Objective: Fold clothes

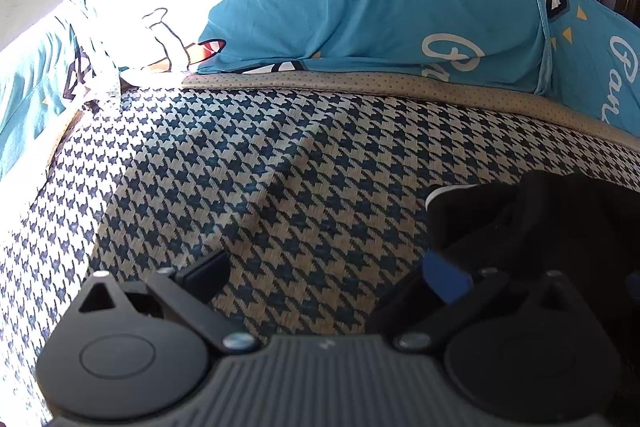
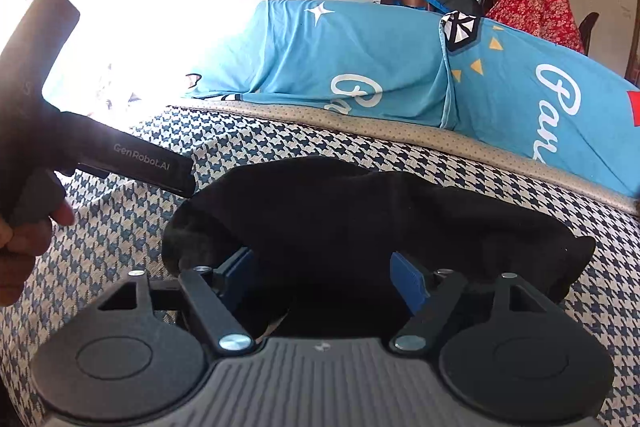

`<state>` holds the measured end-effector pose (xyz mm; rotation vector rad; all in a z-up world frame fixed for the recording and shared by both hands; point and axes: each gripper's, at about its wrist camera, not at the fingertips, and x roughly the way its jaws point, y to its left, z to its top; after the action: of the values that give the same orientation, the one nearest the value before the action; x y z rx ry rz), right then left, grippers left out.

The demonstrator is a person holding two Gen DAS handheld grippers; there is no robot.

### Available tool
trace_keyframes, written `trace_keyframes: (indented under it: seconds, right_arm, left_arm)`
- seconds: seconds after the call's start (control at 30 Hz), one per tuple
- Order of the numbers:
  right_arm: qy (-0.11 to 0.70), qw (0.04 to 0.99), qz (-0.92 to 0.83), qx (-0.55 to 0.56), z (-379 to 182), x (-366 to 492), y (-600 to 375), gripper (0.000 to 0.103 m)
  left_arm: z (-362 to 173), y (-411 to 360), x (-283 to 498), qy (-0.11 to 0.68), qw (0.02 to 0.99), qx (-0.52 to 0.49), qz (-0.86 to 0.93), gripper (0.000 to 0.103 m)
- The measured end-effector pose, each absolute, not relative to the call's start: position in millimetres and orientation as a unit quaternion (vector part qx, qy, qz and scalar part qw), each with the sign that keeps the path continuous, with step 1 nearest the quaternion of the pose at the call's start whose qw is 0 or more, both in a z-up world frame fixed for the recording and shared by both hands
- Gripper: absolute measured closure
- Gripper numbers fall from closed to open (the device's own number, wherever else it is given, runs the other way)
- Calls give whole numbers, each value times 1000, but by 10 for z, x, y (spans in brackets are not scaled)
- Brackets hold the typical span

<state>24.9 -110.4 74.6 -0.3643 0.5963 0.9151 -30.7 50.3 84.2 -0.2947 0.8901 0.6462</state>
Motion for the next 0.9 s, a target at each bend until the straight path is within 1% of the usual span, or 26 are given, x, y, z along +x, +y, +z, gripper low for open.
trace_keyframes:
  seconds: [0.2, 0.23, 0.27, 0.33, 0.37, 0.4, 0.43, 0.53, 0.77, 0.9]
  right_arm:
    - [267, 840, 428, -197, 646, 229, -927, 29]
    - [265, 841, 426, -202, 630, 230, -897, 31]
    - [264, 842, 424, -206, 614, 230, -867, 36]
    - [263, 844, 419, -206, 598, 251, -822, 62]
    - [264, 846, 417, -202, 599, 271, -807, 69]
    - [265, 849, 415, -191, 615, 304, -802, 81]
    - [267, 852, 412, -180, 632, 337, -797, 88]
    - [265, 865, 402, -141, 701, 437, -806, 94]
    - [244, 917, 316, 1, 991, 772, -1000, 96]
    - [202, 953, 220, 49, 1149, 911, -1200, 97]
  left_arm:
    - [834, 550, -305, 422, 839, -152, 309, 0]
    - [833, 558, -304, 422, 838, -154, 310, 0]
    - [835, 567, -304, 421, 837, -156, 312, 0]
    - [850, 584, -307, 418, 837, -157, 315, 0]
    - [860, 591, -312, 416, 837, -157, 317, 0]
    - [873, 601, -320, 414, 838, -158, 320, 0]
    - [886, 613, -330, 411, 838, -159, 322, 0]
    - [914, 637, -356, 404, 839, -165, 325, 0]
    - [910, 567, -321, 406, 842, -170, 312, 0]
    - [880, 496, -284, 411, 844, -167, 300, 0]
